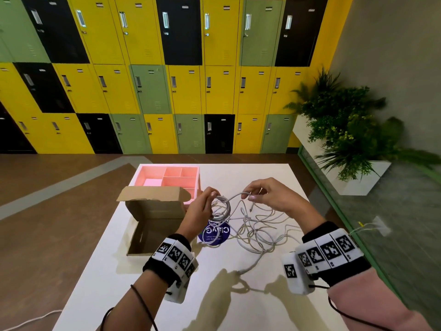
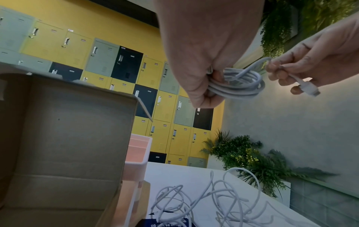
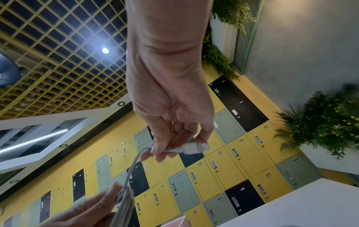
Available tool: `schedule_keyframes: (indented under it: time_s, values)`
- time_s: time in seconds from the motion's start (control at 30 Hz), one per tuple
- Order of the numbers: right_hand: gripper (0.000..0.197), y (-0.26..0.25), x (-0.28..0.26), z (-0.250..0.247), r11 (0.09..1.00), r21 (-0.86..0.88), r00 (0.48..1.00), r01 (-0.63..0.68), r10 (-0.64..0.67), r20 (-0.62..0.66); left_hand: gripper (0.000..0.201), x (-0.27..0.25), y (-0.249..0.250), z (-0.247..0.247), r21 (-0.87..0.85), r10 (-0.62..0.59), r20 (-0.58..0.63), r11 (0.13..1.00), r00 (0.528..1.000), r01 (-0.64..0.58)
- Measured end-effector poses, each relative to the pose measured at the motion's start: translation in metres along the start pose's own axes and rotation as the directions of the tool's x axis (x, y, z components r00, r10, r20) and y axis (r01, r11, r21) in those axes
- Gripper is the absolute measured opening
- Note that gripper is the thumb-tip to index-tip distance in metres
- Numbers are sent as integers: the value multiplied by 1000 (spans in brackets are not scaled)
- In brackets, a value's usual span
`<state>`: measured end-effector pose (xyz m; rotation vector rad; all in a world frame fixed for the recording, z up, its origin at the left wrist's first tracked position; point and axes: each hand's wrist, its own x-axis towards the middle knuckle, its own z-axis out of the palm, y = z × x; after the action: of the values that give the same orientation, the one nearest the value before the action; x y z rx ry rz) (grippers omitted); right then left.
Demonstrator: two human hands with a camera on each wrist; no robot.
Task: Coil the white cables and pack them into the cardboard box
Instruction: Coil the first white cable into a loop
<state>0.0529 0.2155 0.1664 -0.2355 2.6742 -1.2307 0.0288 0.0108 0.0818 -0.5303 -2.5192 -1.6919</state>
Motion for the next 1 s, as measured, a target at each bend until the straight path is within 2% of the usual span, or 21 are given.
schedule_keyframes:
  time_s: [0.2, 0.33, 0.47, 0.57, 0.67, 0.83, 0.93, 1.0]
  values:
    - [19, 10, 0, -6, 995, 91, 997, -29, 35, -68, 34, 2, 2, 7, -36, -19, 0, 999, 1000, 19]
    - [20, 21, 1, -5, 984, 165, 992, -70, 87, -96, 24, 1, 4, 9, -111, -47, 74, 992, 996, 55]
    - [16, 29, 3, 1, 954, 289, 985, -75, 116, -129, 15, 1, 1, 9, -37, -12, 127, 999, 992, 16]
    - [17, 34, 8, 14, 896, 440, 970, -68, 163, -182, 16, 0, 7, 12, -107, 20, 102, 994, 995, -9]
    - [16, 33, 12, 26, 800, 600, 950, -33, 211, -229, 24, -2, 15, 17, -186, 24, 104, 982, 994, -4]
    - [19, 25, 15, 36, 626, 780, 947, 17, 240, -213, 21, 1, 14, 18, -229, 31, 77, 973, 997, -12]
    - [18, 22, 13, 44, 600, 800, 953, -1, 243, -181, 17, 2, 13, 19, -235, 34, 27, 972, 999, -27]
    - [24, 21, 11, 51, 634, 773, 960, -2, 217, -175, 16, 2, 12, 21, -238, 32, -2, 971, 999, -31]
